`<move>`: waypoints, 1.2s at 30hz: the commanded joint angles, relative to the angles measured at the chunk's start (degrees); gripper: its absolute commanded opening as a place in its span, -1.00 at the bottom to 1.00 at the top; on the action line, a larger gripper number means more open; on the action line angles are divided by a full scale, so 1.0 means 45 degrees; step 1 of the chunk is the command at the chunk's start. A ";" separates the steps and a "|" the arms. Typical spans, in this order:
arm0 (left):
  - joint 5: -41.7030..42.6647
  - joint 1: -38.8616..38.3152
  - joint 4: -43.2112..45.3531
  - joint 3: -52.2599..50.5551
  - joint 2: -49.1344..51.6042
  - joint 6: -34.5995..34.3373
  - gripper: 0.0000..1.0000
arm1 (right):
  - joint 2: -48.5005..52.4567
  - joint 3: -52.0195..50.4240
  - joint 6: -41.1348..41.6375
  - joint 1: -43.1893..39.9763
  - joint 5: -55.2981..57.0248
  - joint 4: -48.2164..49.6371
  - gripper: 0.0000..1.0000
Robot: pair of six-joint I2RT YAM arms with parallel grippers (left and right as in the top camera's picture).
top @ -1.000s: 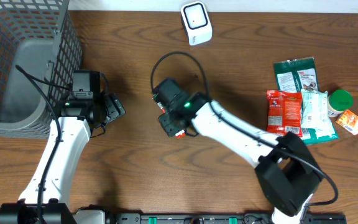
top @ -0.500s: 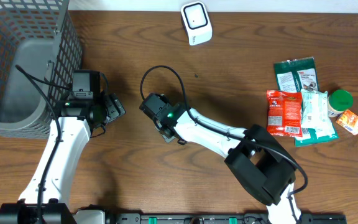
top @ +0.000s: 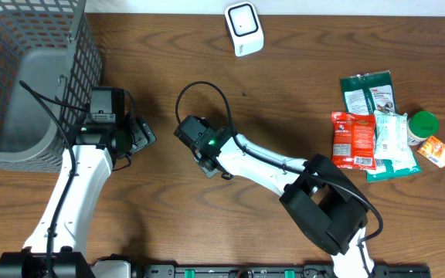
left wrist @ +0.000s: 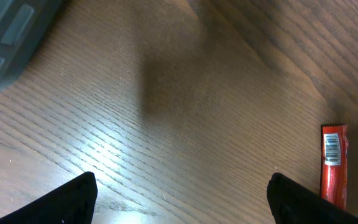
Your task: Scan the item barcode
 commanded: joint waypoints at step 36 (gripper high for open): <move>-0.0160 0.0092 -0.0044 -0.0053 -0.0092 0.0083 0.76 | -0.1384 -0.1180 0.0928 -0.3803 -1.3410 0.1715 -0.98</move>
